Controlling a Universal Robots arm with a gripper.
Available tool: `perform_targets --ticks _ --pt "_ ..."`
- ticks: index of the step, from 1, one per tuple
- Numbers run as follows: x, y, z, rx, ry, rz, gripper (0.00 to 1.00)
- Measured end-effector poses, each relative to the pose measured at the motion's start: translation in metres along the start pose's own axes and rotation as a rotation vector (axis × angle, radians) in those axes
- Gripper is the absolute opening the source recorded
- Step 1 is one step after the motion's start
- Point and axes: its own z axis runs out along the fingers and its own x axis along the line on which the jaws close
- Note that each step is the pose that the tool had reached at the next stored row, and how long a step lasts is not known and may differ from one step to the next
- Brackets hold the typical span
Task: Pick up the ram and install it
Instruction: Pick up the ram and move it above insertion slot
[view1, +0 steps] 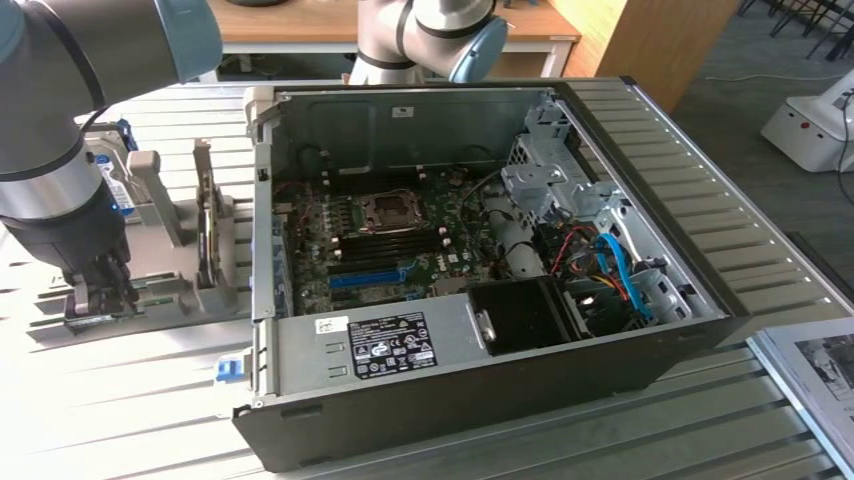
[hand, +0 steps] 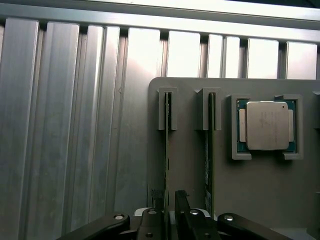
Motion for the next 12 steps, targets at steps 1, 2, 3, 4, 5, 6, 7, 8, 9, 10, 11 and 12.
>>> perform_targets --ticks 1,2,3,4,5,6,7,8,9,10,11,12 --pt "0.0 0.0 0.0 0.0 0.0 0.0 0.24" --pt "0.0 0.0 0.0 0.0 -0.0001 0.0 0.24" --pt "0.0 0.0 0.0 0.0 0.0 0.0 0.22" --pt "0.0 0.0 0.0 0.0 0.0001 0.0 0.16" --pt "0.0 0.0 0.0 -0.0001 0.0 0.0 0.12" --pt "0.0 0.0 0.0 -0.0001 0.0 0.0 0.12" --pt "0.0 0.0 0.0 -0.0001 0.0 0.0 0.12" --pt "0.0 0.0 0.0 0.0 0.0 0.0 0.12" --pt "0.0 0.0 0.0 0.0 0.0 0.0 0.12" --pt "0.0 0.0 0.0 -0.0001 0.0 0.0 0.12" --pt "0.0 0.0 0.0 -0.0001 0.0 0.0 0.12" --pt "0.0 0.0 0.0 -0.0001 0.0 0.0 0.12"
